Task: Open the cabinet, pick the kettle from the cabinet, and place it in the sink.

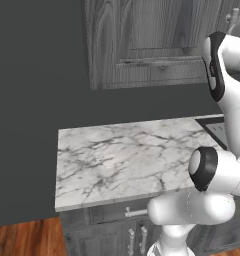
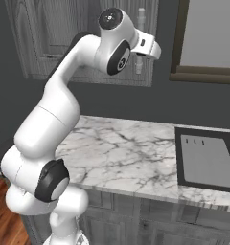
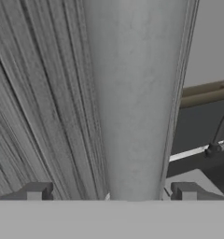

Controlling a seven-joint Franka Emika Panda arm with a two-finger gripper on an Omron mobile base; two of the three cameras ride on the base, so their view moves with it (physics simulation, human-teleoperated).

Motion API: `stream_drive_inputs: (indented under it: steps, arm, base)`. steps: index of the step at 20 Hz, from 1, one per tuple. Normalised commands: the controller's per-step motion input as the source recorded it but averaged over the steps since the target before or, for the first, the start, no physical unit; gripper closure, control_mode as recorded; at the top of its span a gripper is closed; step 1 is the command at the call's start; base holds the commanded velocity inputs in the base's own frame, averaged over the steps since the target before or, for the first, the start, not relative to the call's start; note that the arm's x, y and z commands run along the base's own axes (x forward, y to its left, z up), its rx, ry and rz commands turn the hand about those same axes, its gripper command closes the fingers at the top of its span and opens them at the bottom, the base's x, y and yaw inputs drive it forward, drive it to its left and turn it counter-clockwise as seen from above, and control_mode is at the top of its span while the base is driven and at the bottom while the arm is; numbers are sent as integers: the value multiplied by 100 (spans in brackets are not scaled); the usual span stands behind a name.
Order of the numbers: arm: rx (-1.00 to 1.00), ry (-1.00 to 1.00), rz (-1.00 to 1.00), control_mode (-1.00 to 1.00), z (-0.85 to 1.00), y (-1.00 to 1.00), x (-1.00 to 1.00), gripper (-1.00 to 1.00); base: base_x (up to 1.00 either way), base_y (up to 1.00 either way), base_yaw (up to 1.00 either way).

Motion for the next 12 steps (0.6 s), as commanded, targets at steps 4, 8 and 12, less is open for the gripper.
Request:
stream_drive_inputs:
  steps: [4, 8, 12]
  arm:
    - [1, 0, 0, -100, 0, -6, 31, -100]
    - [1, 0, 0, -100, 0, 0, 33, -100]
    - [1, 0, 0, -100, -7, 1, 32, 100]
  base:
    - [0, 0, 0]
    - [0, 0, 0]
    - [0, 0, 0]
